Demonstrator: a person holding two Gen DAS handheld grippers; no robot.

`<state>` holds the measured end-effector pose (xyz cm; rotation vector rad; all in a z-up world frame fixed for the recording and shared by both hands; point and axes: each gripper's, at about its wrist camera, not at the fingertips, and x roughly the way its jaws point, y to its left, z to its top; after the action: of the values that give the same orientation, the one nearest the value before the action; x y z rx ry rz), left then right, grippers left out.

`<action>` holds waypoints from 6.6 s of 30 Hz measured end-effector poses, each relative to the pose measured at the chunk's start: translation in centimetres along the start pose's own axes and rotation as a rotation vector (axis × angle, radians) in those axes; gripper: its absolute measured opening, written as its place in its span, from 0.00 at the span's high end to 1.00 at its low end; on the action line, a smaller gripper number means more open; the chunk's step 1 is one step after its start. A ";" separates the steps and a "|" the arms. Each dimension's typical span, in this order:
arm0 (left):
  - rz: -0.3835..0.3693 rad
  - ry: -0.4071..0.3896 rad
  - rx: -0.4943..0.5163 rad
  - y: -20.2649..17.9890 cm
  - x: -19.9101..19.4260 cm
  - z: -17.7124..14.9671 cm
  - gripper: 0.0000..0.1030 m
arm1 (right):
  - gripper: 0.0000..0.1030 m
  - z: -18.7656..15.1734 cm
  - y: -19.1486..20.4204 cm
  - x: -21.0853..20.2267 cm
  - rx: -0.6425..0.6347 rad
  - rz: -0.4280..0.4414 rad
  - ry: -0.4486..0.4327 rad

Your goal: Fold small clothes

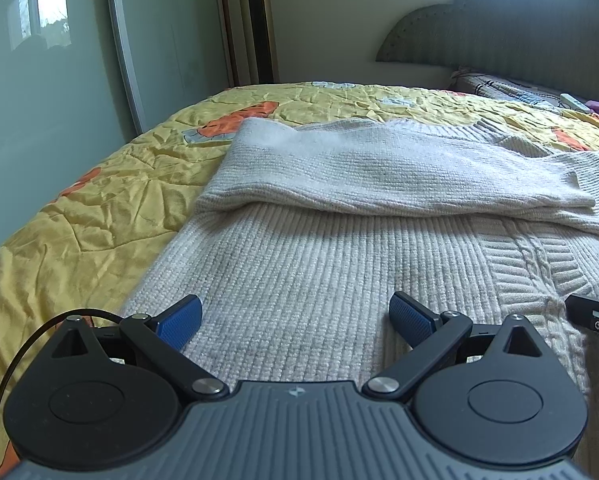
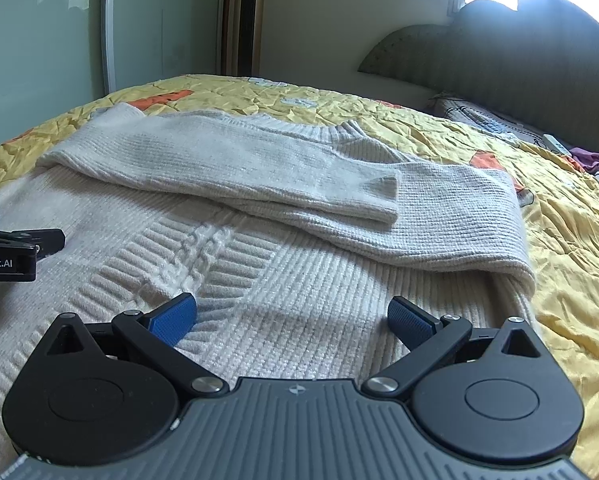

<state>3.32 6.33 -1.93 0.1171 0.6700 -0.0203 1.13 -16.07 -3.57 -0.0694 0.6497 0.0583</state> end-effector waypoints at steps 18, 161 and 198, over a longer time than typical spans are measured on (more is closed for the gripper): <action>0.000 -0.001 0.000 0.0 -0.6 -0.4 0.02 | 0.00 -0.9 -0.1 -1.0 0.036 0.008 0.012; -0.822 0.292 -0.159 11.7 -7.9 -7.3 0.46 | 0.83 -11.5 -5.2 -11.7 0.572 0.774 0.210; -0.435 -0.152 -0.099 6.4 -10.6 4.0 0.85 | 0.86 0.6 -6.5 -11.3 0.291 0.484 -0.163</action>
<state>-2.14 12.07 8.36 -0.1267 0.5332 -0.4104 -6.97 -22.82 4.02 0.3721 0.4950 0.4300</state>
